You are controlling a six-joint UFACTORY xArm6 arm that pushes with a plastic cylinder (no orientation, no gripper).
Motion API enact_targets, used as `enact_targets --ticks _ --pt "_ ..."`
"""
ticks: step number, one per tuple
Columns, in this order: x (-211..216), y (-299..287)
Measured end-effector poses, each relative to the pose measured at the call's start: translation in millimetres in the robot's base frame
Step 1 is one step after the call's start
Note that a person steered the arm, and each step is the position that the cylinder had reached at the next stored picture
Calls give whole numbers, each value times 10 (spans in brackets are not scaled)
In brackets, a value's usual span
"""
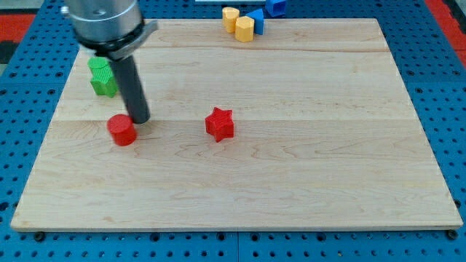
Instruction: Push the red blocks into the green blocks
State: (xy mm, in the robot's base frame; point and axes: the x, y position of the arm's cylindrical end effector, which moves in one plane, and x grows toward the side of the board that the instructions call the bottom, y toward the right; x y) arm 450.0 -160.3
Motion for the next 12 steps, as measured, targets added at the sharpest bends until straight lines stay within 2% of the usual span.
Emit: enact_targets --ticks 2,3,4,6,8,10,11,12 --pt "950 -64" --pt "1208 -395" --pt "688 -546" --pt "259 -638" --pt "261 -239" --pt "-205 -342" --pt "-333 -496" --pt "-402 -377"
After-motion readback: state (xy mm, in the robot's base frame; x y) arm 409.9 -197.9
